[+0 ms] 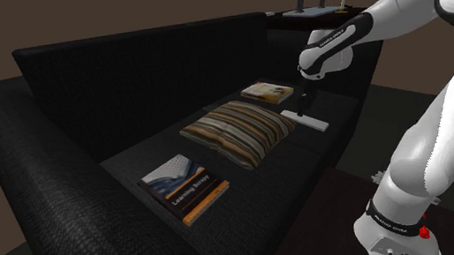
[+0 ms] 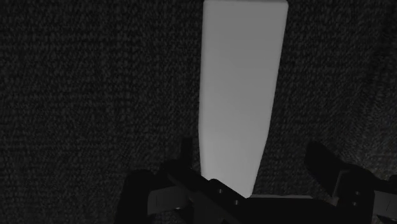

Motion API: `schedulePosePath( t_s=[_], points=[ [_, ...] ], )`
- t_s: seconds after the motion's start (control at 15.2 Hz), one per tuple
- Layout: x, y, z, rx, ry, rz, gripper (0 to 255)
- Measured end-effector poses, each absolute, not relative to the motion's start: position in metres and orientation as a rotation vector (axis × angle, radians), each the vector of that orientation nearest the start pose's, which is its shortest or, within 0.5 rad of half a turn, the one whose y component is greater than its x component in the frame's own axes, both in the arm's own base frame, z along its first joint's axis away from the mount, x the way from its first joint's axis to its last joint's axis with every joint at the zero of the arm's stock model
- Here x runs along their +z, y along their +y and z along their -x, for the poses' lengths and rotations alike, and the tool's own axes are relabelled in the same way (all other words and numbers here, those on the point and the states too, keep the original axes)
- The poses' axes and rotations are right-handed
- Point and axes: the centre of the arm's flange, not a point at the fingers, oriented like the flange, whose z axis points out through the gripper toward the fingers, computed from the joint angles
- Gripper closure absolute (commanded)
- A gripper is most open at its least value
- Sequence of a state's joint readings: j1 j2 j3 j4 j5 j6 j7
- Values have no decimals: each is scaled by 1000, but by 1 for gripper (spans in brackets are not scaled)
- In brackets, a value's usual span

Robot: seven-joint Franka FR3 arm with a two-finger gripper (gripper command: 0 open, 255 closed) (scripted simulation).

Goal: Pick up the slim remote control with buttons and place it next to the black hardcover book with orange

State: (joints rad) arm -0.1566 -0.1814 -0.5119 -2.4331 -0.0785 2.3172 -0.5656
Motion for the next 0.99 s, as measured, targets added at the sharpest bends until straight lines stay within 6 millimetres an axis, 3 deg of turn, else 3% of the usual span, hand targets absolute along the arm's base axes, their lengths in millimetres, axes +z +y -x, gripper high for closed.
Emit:
schedulePosePath(
  t_s=[0.46,0.92,0.99],
  points=[
    [332,-297,-371,-83,73,3141,0],
    [327,-298,-370,-84,73,3142,0],
    [327,-298,-370,-84,73,3142,255]
  ],
)
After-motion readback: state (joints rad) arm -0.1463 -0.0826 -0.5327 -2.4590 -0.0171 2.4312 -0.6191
